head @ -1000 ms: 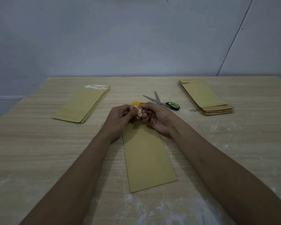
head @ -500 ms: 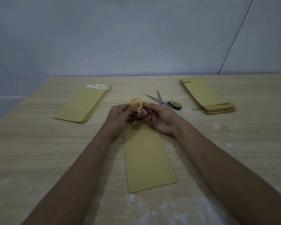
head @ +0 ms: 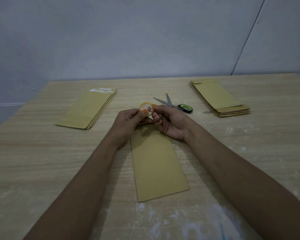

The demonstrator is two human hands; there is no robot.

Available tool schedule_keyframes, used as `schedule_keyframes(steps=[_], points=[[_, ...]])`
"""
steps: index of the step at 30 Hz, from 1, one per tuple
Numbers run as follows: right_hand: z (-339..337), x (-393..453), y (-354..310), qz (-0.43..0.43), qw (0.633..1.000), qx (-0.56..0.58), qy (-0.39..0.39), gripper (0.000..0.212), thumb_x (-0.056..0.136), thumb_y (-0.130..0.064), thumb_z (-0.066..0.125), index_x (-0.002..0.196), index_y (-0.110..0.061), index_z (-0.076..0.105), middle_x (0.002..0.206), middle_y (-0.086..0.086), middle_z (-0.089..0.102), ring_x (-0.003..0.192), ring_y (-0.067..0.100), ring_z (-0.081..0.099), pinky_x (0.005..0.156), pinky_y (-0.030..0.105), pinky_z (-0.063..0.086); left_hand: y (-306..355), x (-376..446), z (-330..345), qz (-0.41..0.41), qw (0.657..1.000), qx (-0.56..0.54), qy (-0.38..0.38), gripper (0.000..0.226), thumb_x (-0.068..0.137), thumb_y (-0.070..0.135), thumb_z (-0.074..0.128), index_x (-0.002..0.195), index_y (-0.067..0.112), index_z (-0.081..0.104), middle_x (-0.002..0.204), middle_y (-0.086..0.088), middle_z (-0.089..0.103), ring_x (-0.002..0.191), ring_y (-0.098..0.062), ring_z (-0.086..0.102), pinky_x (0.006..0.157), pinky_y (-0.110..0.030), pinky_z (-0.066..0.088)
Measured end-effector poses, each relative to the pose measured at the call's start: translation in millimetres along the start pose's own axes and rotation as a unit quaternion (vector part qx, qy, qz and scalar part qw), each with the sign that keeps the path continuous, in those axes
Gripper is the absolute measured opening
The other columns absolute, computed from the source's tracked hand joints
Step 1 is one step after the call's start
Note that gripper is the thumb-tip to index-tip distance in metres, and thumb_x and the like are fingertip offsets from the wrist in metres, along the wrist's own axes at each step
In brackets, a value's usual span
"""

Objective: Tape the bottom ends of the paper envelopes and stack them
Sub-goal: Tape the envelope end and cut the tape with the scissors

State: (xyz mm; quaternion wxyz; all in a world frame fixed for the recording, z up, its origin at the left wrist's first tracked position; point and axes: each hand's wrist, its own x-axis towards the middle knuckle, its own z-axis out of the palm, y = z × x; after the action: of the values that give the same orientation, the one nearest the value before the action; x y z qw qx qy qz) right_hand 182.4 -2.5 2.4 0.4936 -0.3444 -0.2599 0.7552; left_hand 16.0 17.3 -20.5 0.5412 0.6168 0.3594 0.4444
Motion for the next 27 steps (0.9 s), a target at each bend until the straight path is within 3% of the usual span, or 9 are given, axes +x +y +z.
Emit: schedule_keyframes(steps=[2, 5, 8, 11, 16, 22, 27], points=[[1.2, 0.2, -0.5, 0.003, 1.0, -0.013, 0.011, 0.018, 0.098, -0.013, 0.05, 0.086, -0.006, 0.061, 0.056, 0.0, 0.059, 0.044, 0.004, 0.055, 0.041, 0.014, 0.046, -1.0, 1.0, -1.1, -0.004, 1.0, -0.007, -0.006, 0.032, 0.098, 0.02, 0.06, 0.106, -0.01, 0.069, 0.099, -0.025, 0.073, 0.094, -0.025, 0.07, 0.092, -0.031, 0.054], [5.0, 0.6, -1.1, 0.004, 0.999, -0.034, 0.035, 0.019, 0.095, -0.018, 0.053, 0.084, -0.006, 0.062, 0.052, -0.001, 0.054, 0.04, 0.004, 0.05, 0.037, 0.014, 0.041, 0.1, 0.8, 0.7, -0.003, 1.0, -0.007, -0.004, 0.029, 0.096, 0.019, 0.062, 0.103, -0.009, 0.069, 0.097, -0.023, 0.073, 0.088, -0.021, 0.068, 0.085, -0.027, 0.054], [7.9, 1.1, -1.2, -0.001, 0.996, -0.066, 0.053, 0.019, 0.093, -0.02, 0.056, 0.079, -0.009, 0.06, 0.048, -0.003, 0.049, 0.036, 0.003, 0.044, 0.035, 0.013, 0.036, 1.9, 0.5, 1.7, 0.021, 1.0, 0.013, 0.012, 0.012, 0.096, 0.015, 0.061, 0.099, 0.007, 0.07, 0.087, -0.002, 0.072, 0.076, -0.008, 0.06, 0.074, -0.019, 0.05], [7.4, 1.8, -1.3, -0.001, 0.994, -0.089, 0.06, 0.024, 0.093, -0.022, 0.057, 0.072, -0.011, 0.058, 0.047, -0.004, 0.047, 0.035, 0.003, 0.04, 0.033, 0.013, 0.031, 2.3, 1.5, -1.6, 0.044, 0.999, 0.02, 0.025, 0.012, 0.097, 0.011, 0.059, 0.098, 0.015, 0.07, 0.079, 0.011, 0.069, 0.068, -0.004, 0.055, 0.068, -0.017, 0.047], [7.2, 1.6, -1.4, 0.0, 0.993, -0.111, 0.048, 0.026, 0.093, -0.029, 0.061, 0.073, -0.012, 0.06, 0.05, -0.004, 0.047, 0.037, 0.003, 0.042, 0.035, 0.013, 0.033, 1.6, 0.7, -3.1, 0.056, 0.998, 0.026, 0.029, 0.015, 0.096, 0.013, 0.06, 0.105, 0.009, 0.071, 0.082, 0.007, 0.069, 0.068, -0.005, 0.053, 0.069, -0.017, 0.046], [0.4, 1.8, -2.4, 0.019, 0.998, -0.054, 0.022, 0.019, 0.095, -0.02, 0.056, 0.083, -0.008, 0.062, 0.055, 0.0, 0.052, 0.042, 0.005, 0.048, 0.039, 0.015, 0.04, -0.1, 3.0, -3.4, 0.055, 0.997, 0.024, 0.046, 0.014, 0.096, 0.013, 0.06, 0.103, 0.009, 0.071, 0.078, 0.009, 0.069, 0.066, -0.005, 0.051, 0.066, -0.015, 0.045], [4.6, 2.1, -4.0, 0.04, 0.995, -0.086, 0.024, 0.02, 0.082, -0.029, 0.066, 0.073, -0.01, 0.064, 0.053, -0.002, 0.048, 0.04, 0.004, 0.044, 0.038, 0.013, 0.036, -1.7, 4.2, -4.5, 0.054, 0.997, 0.02, 0.043, 0.012, 0.094, 0.016, 0.063, 0.101, 0.014, 0.073, 0.079, 0.006, 0.068, 0.069, -0.007, 0.051, 0.068, -0.018, 0.045]])
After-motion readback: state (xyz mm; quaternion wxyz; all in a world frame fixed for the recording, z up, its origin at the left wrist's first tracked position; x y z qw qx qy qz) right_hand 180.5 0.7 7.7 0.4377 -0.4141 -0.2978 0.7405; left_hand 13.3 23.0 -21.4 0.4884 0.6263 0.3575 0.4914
